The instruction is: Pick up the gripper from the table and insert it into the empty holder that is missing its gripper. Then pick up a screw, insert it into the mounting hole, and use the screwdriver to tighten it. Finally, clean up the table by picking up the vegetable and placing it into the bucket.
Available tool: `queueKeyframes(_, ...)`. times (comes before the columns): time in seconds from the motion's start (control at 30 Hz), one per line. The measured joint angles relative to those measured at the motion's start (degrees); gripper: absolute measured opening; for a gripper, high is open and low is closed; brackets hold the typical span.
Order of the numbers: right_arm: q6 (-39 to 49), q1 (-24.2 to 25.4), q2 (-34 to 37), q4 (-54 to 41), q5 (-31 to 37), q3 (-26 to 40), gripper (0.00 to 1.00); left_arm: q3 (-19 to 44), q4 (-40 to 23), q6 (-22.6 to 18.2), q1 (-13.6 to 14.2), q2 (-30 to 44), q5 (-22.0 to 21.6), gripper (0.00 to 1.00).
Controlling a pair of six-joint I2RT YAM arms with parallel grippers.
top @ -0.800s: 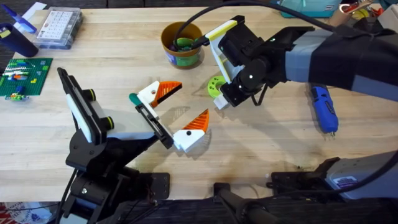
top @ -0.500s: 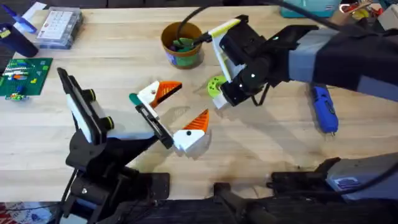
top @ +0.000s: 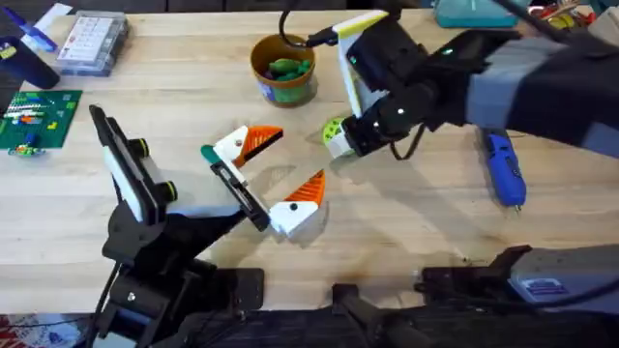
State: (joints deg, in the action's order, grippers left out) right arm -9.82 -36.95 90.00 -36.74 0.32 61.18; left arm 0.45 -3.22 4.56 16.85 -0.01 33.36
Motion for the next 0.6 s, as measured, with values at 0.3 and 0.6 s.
queueKeyframes(0.3, 0.10, -0.02, 2.53, 2.46, 0.02, 0.06, 0.491, 0.00, 0.00, 0.00, 0.00, 0.01, 0.00, 0.990)
queueKeyframes(0.6, 0.24, -0.01, 3.15, 1.92, 0.02, 0.08, 0.397, 0.00, 0.00, 0.00, 0.01, 0.00, 0.00, 0.990)
